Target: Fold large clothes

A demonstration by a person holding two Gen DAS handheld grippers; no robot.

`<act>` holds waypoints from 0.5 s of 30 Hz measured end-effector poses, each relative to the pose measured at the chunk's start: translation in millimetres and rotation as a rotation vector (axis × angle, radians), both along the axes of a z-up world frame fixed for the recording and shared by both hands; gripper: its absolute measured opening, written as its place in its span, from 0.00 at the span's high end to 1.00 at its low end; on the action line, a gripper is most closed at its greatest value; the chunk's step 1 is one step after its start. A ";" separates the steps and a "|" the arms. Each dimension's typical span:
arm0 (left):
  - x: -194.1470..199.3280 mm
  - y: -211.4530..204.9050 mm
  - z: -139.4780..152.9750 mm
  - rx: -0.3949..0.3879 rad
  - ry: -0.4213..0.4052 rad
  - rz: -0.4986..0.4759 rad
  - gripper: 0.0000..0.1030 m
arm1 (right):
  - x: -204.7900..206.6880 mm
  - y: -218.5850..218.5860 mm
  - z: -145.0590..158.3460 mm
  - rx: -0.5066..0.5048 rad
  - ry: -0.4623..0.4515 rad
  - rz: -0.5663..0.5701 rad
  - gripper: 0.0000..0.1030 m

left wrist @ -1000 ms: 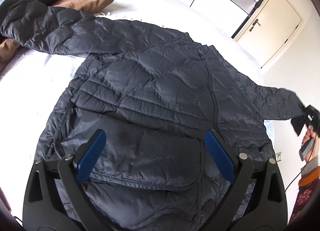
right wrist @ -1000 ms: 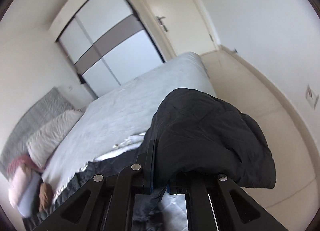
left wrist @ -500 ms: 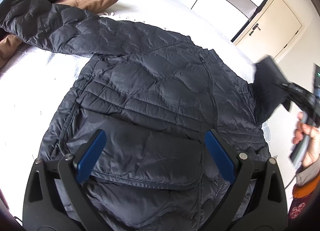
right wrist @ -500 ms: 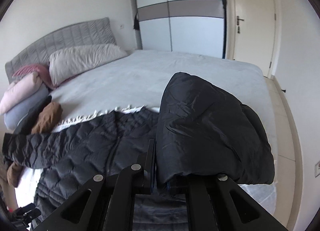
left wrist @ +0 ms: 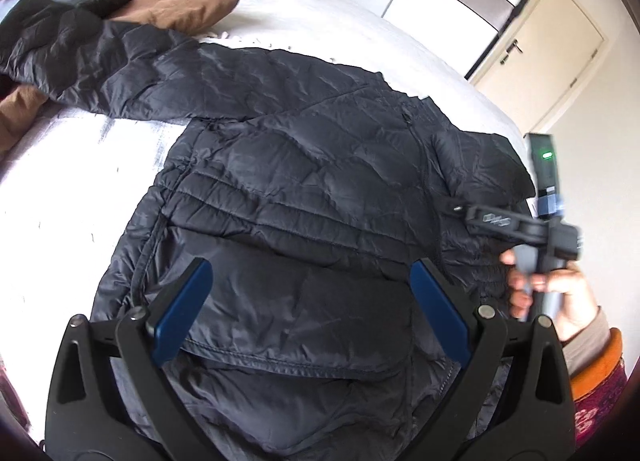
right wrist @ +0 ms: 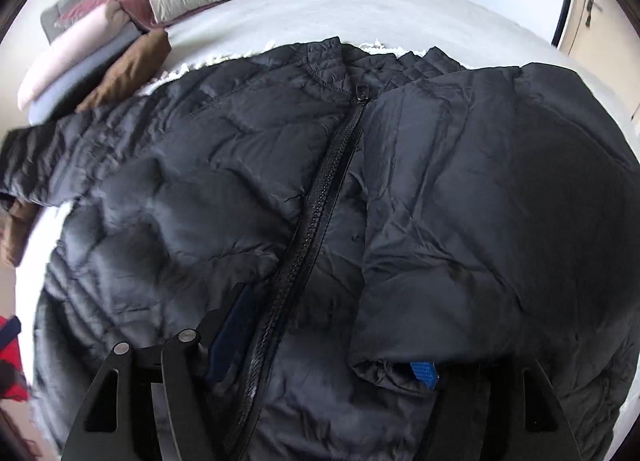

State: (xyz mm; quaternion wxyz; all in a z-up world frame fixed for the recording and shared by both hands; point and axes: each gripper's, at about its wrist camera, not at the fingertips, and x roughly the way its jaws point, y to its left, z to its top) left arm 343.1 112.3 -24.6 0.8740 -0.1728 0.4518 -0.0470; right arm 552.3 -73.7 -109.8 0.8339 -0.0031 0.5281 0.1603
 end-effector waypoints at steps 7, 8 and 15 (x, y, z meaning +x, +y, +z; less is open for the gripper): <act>11.6 -62.4 16.8 0.154 -0.042 -0.151 0.04 | -61.1 -79.2 36.8 0.195 -0.012 -0.042 0.28; 17.9 -74.9 17.9 0.167 -0.039 -0.175 0.04 | -69.7 -90.2 39.4 0.190 -0.022 -0.064 0.28; 71.9 -194.0 15.6 0.401 -0.091 -0.353 0.04 | -93.6 -165.0 43.7 0.173 -0.077 -0.245 0.28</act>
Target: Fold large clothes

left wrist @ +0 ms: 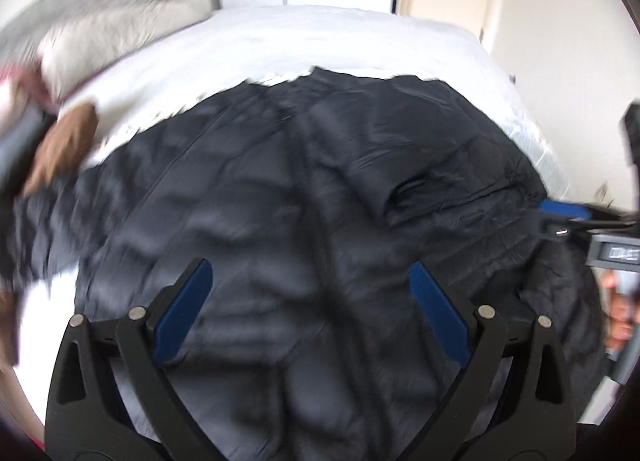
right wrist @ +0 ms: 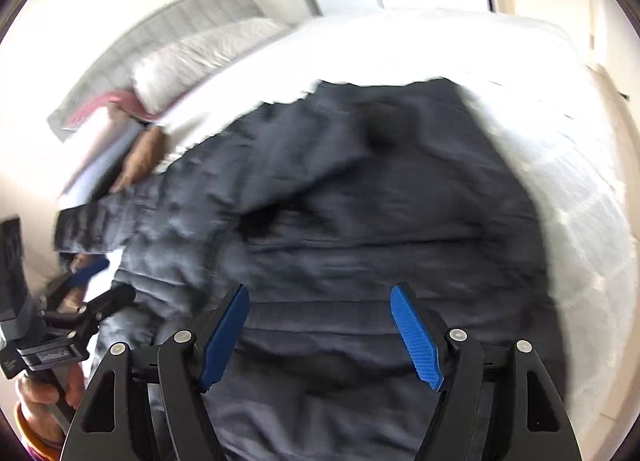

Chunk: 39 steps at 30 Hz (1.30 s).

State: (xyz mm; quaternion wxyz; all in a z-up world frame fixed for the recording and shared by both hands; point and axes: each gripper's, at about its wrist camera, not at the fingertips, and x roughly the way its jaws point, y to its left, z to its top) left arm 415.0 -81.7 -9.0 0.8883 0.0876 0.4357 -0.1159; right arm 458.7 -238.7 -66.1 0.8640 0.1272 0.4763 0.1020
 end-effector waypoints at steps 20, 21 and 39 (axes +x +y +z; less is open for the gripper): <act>70.7 59.1 -10.7 -0.168 -0.006 0.219 0.04 | 3.7 -41.5 -31.9 0.030 0.059 -0.129 0.28; 66.2 74.1 -12.7 -0.211 0.012 0.200 0.04 | 3.6 -42.4 -29.9 0.034 0.058 -0.129 0.28; 107.1 111.1 -40.6 -0.440 0.046 0.172 0.86 | 105.3 -121.5 -45.3 0.251 0.050 -0.259 0.76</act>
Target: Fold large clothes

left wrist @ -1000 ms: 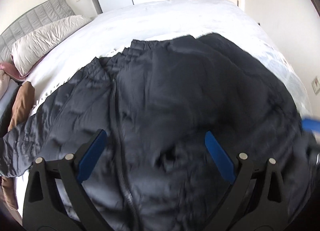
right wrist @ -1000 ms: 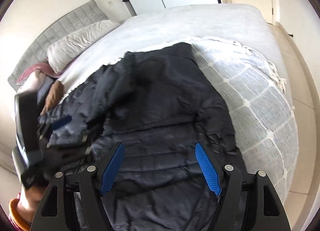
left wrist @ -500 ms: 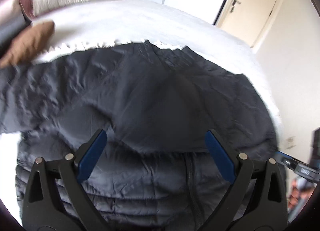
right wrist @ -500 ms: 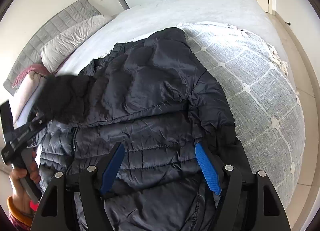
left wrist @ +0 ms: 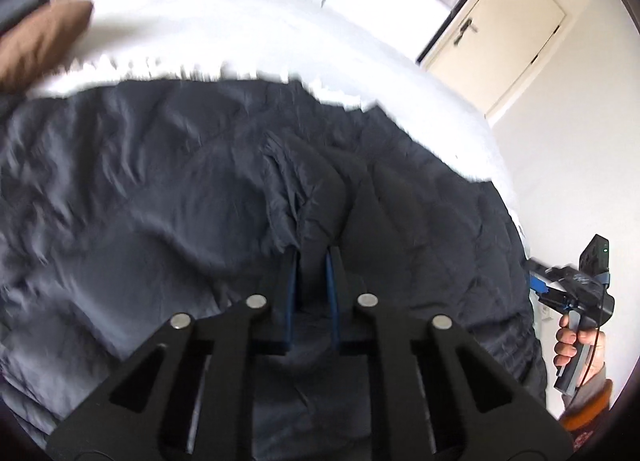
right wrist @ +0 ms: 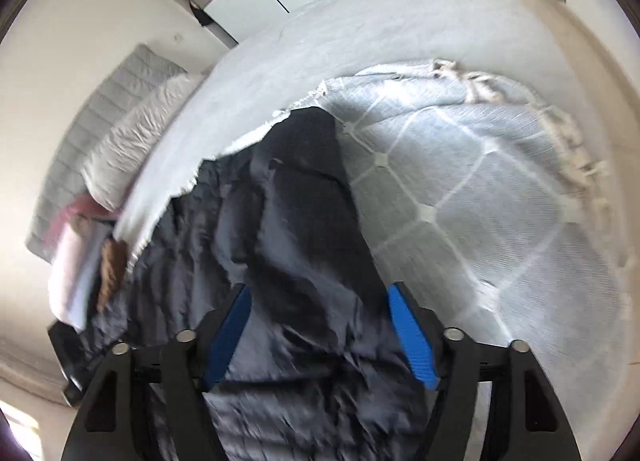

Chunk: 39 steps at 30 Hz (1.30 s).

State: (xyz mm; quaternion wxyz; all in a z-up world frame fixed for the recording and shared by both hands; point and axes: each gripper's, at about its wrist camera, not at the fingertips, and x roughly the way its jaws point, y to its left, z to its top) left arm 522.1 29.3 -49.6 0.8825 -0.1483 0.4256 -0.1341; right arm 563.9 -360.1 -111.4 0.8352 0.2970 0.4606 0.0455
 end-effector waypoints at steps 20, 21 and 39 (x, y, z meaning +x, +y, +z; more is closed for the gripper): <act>-53.0 32.3 29.2 0.132 0.107 0.059 0.16 | -74.8 68.0 62.8 -0.328 -0.055 0.075 0.24; -61.6 38.0 32.8 0.124 0.129 0.059 0.16 | -78.8 73.6 65.4 -0.343 -0.046 0.093 0.23; -136.2 250.0 87.6 0.239 -0.016 0.409 0.16 | -138.3 149.5 86.7 -0.322 -0.091 0.252 0.17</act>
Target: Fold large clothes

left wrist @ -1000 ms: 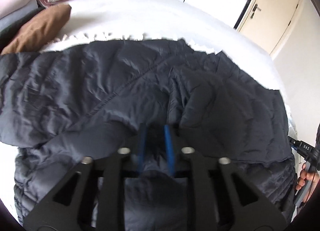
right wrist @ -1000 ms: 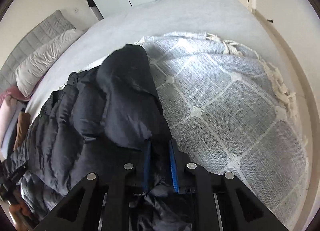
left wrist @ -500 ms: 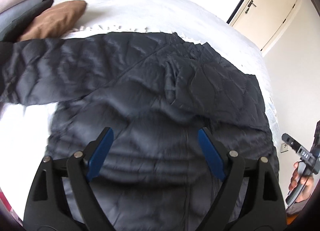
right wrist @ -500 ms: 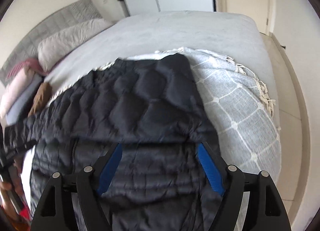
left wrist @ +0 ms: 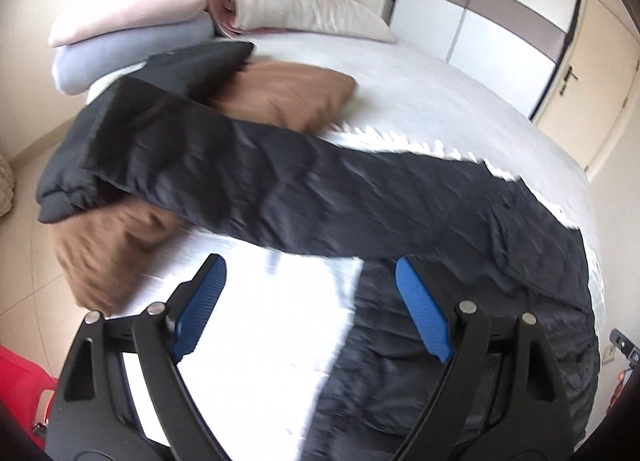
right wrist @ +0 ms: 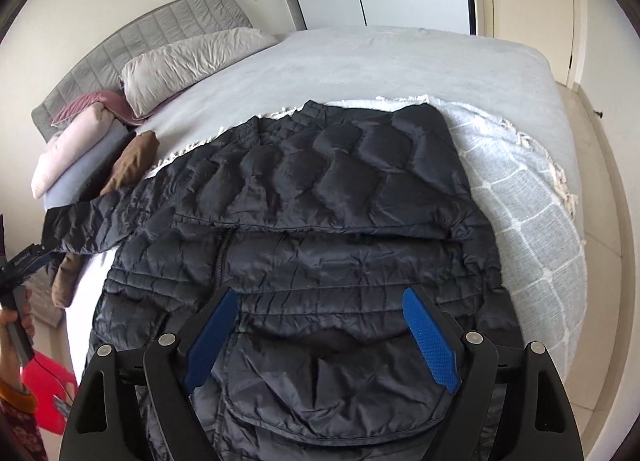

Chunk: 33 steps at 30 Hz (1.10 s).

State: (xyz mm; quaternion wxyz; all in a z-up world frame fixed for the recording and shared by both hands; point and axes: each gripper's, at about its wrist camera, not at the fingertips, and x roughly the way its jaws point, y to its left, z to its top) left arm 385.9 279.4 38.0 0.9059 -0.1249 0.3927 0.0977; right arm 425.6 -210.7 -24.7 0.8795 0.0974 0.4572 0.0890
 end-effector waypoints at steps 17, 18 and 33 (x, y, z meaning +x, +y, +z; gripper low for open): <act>2.0 159.8 -24.0 -0.106 -0.113 0.235 0.34 | 8.4 18.5 -26.2 -0.045 0.059 0.026 0.17; 3.5 161.6 -26.0 -0.127 -0.112 0.232 0.40 | 8.1 20.2 -27.3 -0.049 0.060 0.031 0.17; 5.5 115.2 52.4 -0.220 -0.275 0.093 0.97 | 10.6 24.8 -34.6 -0.034 0.075 0.036 0.17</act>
